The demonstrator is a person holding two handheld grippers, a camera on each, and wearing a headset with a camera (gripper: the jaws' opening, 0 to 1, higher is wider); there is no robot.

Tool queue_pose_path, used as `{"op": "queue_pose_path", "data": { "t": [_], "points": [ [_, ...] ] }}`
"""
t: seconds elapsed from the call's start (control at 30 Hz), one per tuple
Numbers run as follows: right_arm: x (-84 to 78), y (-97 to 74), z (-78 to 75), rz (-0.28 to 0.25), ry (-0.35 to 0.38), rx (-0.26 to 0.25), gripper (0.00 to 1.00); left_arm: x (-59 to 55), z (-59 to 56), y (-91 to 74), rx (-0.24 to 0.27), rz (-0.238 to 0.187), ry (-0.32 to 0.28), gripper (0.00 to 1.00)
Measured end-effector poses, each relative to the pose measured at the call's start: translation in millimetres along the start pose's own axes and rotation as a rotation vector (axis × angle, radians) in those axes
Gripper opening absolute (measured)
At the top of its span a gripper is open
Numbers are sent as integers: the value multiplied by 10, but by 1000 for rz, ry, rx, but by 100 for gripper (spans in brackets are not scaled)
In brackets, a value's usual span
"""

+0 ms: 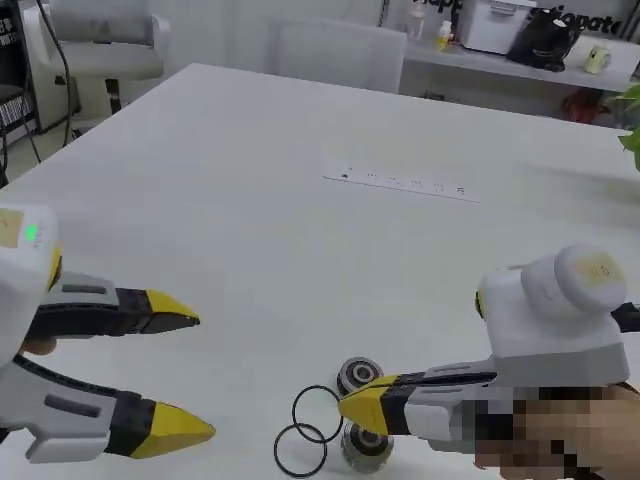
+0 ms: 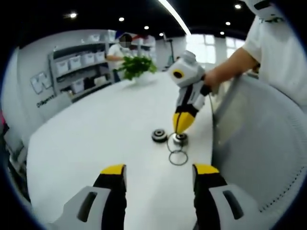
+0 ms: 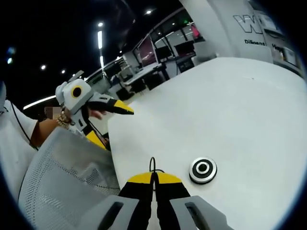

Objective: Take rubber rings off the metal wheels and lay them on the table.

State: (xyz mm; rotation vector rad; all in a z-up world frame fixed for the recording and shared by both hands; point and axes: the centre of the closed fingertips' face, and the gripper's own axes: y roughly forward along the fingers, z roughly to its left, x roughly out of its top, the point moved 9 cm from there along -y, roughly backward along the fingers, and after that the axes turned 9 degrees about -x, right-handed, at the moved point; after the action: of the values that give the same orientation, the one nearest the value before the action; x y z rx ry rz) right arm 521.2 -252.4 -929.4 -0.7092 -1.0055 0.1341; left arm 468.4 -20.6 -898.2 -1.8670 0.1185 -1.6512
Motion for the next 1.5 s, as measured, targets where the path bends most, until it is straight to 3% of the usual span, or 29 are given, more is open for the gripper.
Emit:
{"op": "queue_pose_path", "data": {
  "t": [0.27, 0.77, 0.97, 1.2, 1.5],
  "points": [
    [-17, 157, 32, 47, -36, 20, 0, -139, -101, -110, 46, -16, -53, 58],
    [-70, 282, -78, 113, -92, -75, 0, -184, -195, -107, 44, -42, -96, 67],
    [-65, 295, -97, 111, -139, -103, 4, -181, -193, -103, 42, -51, -105, 69],
    [-64, 258, -143, 104, -127, -115, 6, -175, -175, -110, 47, -56, -108, 69],
    [17, 116, -229, 25, -101, -136, 6, -120, -112, -104, 47, -52, -92, 69]
  ]
}}
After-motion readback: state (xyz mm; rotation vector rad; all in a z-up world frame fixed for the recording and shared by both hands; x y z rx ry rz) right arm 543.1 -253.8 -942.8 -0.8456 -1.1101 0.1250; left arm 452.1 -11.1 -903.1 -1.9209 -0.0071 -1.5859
